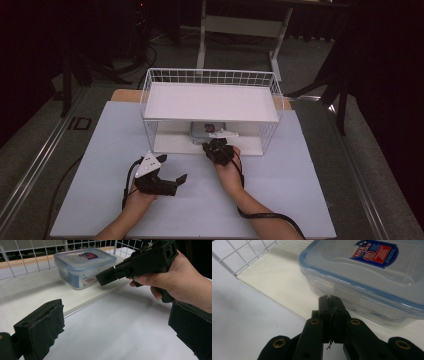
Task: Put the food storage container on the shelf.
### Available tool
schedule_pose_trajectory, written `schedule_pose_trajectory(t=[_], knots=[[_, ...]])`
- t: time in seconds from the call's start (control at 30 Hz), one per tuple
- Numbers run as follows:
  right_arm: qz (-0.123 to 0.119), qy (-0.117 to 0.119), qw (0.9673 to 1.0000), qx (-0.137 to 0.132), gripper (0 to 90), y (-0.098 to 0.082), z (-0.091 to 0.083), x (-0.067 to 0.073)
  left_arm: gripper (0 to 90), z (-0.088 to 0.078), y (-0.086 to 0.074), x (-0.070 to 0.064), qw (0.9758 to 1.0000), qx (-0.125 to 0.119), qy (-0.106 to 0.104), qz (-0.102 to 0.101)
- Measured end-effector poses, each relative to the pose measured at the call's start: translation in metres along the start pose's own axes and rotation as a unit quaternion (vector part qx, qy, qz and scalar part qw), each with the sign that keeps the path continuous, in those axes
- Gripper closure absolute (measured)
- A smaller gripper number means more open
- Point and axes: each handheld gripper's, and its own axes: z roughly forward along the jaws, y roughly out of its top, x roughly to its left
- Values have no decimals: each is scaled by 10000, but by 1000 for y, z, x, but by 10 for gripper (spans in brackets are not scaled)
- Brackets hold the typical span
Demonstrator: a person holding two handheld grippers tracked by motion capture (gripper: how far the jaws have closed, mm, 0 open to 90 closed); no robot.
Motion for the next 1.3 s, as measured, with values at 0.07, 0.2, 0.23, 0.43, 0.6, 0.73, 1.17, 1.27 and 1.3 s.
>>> schedule_pose_trajectory(t=[0.07,0.2,0.23,0.43,0.6,0.73,1.17,1.27,1.3], knots=[[-97,46,9999,-37,872,-1,-5,4,12,-1,1,-1,10000,-19,-26,29],[-201,164,9996,-130,813,-6,-24,7,12,-1,2,-4,10000,-54,-59,10],[-248,229,9994,-123,777,-8,-29,7,12,-1,2,-4,9999,-81,-70,-4],[-530,341,9974,-339,503,-21,-65,4,12,1,4,-5,9997,-85,-222,82],[-353,435,9976,-395,220,-25,-84,3,12,0,12,-7,9992,-185,-341,39],[-166,663,9968,-404,117,-28,-94,3,12,-2,18,-11,9987,-107,-446,219],[-463,1057,9908,-706,169,-32,-120,-16,12,-28,16,-2,9993,-32,-365,97],[-513,980,9914,-697,169,-34,-124,-18,12,-33,15,2,9995,-38,-325,50],[-501,993,9912,-712,168,-35,-126,-19,12,-34,14,3,9995,-21,-315,38]])
